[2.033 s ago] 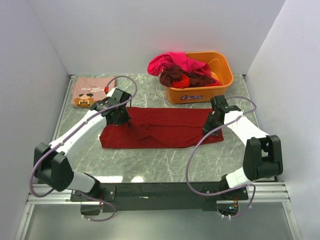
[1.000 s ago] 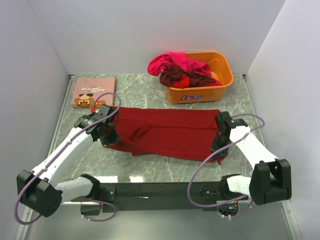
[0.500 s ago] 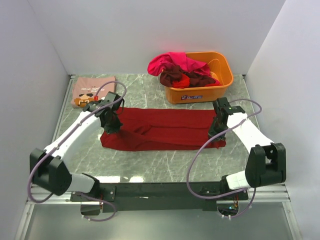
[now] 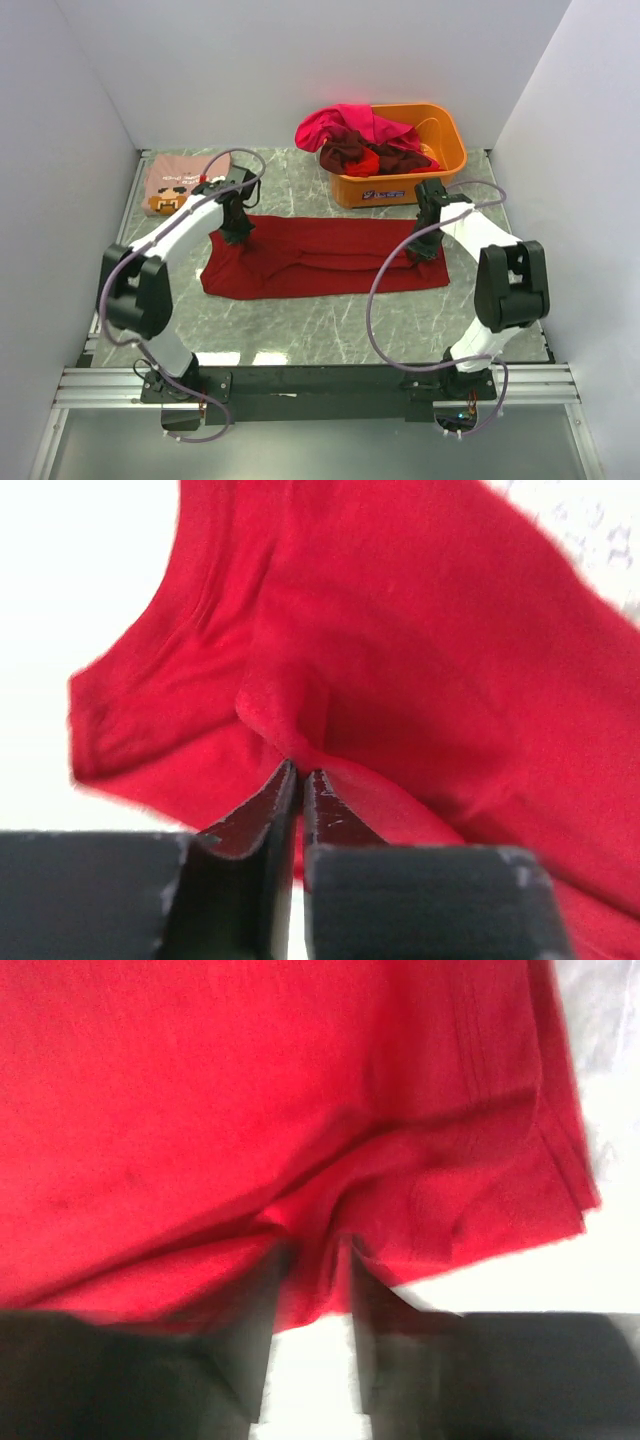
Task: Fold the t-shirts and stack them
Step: Fold the tshirt
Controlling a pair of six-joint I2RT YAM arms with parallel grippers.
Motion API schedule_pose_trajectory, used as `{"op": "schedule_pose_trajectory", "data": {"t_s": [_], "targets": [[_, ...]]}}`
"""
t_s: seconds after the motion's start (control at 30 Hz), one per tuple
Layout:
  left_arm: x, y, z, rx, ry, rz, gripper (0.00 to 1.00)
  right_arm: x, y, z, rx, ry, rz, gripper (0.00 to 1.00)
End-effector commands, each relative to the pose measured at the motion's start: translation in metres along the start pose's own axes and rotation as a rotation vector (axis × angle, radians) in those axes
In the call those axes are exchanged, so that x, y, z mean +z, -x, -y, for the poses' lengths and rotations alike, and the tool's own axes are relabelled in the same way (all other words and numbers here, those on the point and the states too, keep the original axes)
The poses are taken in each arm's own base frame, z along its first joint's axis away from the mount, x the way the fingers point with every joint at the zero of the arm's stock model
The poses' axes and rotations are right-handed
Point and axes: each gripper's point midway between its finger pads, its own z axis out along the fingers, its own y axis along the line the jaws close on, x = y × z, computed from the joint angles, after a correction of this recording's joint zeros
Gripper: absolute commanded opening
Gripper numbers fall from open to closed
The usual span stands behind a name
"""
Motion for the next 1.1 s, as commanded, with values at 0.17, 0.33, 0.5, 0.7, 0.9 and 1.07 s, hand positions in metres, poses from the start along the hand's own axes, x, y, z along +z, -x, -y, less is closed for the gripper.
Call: {"op": "schedule_pose_trajectory", "data": {"t_s": [0.17,0.33,0.5,0.7,0.9,1.07], "targets": [[0.025,0.067,0.035,-0.122,-0.044,0.125,0.87,-0.01,0.08,-0.003,0.082,-0.088,0.282,0.61],[0.008,0.074,0.042,-0.139,-0.136,0.136,0.99,-0.018,0.058,-0.006,-0.007,0.002,0.256,0.65],[-0.003,0.037,0.02,-0.133,-0.193,0.081,0.99,-0.037,0.016,-0.009,-0.099,0.161,0.239,0.67],[-0.019,-0.025,0.018,-0.078,-0.402,-0.024,0.99,-0.033,-0.028,-0.019,-0.13,0.371,0.196,0.77],[-0.009,-0.056,0.042,-0.029,-0.504,-0.109,0.99,-0.015,-0.029,-0.039,-0.121,0.477,0.208,0.85],[0.001,-0.058,0.065,-0.02,-0.569,-0.131,0.99,-0.003,-0.009,-0.045,-0.084,0.472,0.284,0.88]]}}
